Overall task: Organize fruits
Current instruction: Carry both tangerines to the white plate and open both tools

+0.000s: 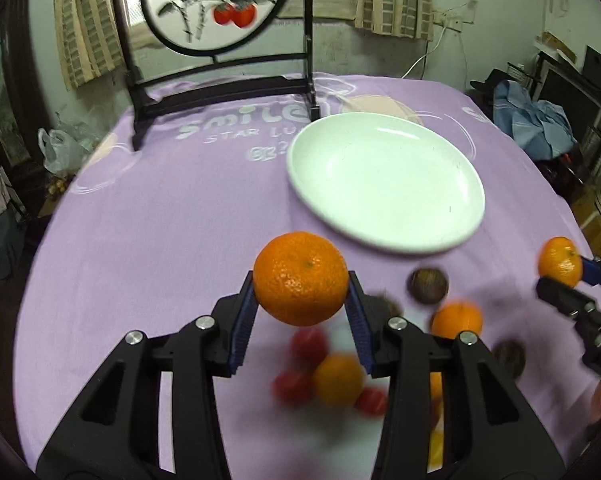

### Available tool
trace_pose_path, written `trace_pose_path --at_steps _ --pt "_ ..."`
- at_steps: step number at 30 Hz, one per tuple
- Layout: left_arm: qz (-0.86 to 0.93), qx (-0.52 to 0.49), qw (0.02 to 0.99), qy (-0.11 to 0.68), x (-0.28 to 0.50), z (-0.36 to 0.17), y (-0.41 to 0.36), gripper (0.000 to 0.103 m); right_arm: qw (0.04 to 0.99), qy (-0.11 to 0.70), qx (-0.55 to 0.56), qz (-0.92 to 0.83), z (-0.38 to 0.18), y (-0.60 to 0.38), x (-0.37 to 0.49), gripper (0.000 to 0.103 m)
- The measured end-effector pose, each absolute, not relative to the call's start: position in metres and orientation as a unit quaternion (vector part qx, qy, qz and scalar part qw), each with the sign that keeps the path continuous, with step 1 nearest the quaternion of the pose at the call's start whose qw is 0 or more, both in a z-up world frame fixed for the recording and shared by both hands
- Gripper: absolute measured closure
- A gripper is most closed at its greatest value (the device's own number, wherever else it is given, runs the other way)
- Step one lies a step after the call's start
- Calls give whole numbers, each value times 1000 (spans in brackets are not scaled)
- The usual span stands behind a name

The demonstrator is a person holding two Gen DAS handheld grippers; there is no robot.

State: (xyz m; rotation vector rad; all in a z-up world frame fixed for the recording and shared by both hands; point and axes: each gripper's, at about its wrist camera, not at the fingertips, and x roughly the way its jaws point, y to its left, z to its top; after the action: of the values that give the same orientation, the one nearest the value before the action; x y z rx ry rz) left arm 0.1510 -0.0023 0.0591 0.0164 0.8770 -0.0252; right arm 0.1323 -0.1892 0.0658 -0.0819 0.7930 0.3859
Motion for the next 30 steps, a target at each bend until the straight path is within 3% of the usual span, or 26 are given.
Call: trace_pose_path --at_steps 7,13,16,17,22,24,25,30 --pt "-18 -32 887 461 243 24 -25 59 895 411 -36 168 35 -176 221 59" --pt "-24 -38 884 466 271 17 -30 56 880 441 -29 173 17 -172 257 58" --pt "-11 -45 897 440 272 24 -28 26 883 435 -25 172 20 -173 258 54" --pt "-6 -47 902 430 270 28 -27 21 885 433 -21 172 22 -174 257 51" --pt "-16 -58 903 426 251 42 -22 20 892 416 -4 176 38 -188 229 49" --pt "-23 -51 906 420 231 47 -19 13 896 411 -3 170 44 -194 210 43" --pt "-23 -43 908 416 220 48 -18 9 899 404 -6 169 48 -197 196 34" --pt "-29 -4 922 386 155 50 -11 9 899 395 -62 176 44 -200 133 34"
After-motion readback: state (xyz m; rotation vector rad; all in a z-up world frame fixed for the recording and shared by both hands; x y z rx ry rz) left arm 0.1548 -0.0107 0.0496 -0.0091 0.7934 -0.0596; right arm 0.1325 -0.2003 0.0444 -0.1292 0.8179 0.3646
